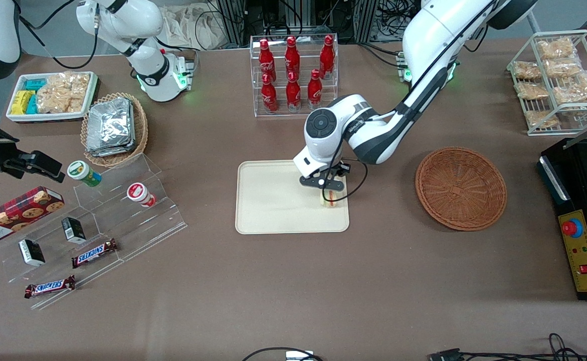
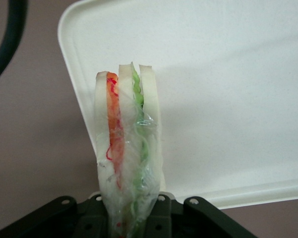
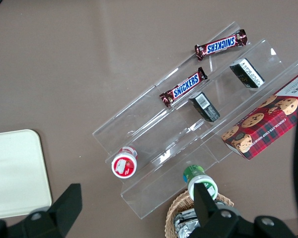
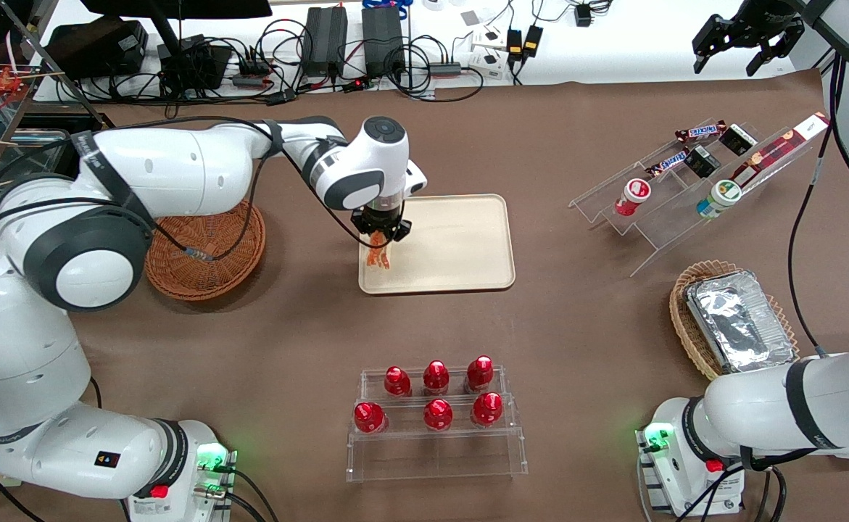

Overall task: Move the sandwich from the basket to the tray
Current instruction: 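Lower the sandwich onto the tray and open the left gripper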

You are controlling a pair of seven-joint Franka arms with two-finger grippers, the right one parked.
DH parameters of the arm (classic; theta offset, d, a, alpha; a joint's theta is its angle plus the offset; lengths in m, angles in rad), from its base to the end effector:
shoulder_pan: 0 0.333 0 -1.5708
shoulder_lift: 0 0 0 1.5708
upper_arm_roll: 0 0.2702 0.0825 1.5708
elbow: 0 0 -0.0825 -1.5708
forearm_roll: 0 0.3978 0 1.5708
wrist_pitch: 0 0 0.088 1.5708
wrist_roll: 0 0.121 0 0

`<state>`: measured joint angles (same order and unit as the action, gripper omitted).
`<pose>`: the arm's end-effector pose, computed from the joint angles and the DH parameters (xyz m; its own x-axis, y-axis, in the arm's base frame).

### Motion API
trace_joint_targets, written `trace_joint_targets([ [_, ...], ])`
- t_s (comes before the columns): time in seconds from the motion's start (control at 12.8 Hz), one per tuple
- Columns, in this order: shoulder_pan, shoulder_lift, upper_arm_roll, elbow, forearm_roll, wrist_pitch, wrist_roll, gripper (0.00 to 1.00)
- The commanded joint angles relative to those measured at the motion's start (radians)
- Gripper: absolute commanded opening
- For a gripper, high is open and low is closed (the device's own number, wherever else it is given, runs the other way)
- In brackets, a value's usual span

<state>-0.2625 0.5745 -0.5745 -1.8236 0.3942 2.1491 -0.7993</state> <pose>0.4315 -0.4422 0.1891 0.9711 -0.2192 -0.0945 -0.2277 -0.9695 -0.0910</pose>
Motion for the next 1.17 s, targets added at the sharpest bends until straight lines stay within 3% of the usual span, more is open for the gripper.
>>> trace_joint_targets([
  [0.0,-0.029,0.039,0.005,0.029,0.025,0.012,-0.031,0.00],
  [0.23,-0.029,0.062,0.007,0.027,0.040,0.014,-0.041,0.04],
  [0.47,-0.030,0.093,0.005,0.027,0.106,0.014,-0.132,0.12],
  [0.62,-0.032,0.104,0.005,0.027,0.124,0.015,-0.168,0.21],
  [0.7,-0.032,0.105,0.005,0.029,0.124,0.015,-0.179,0.42],
  [0.78,-0.032,0.105,0.004,0.030,0.124,0.015,-0.201,0.89],
  [0.86,-0.044,0.104,0.005,0.033,0.124,0.015,-0.210,1.00],
  [1.09,-0.046,0.097,0.005,0.062,0.115,0.012,-0.215,1.00],
])
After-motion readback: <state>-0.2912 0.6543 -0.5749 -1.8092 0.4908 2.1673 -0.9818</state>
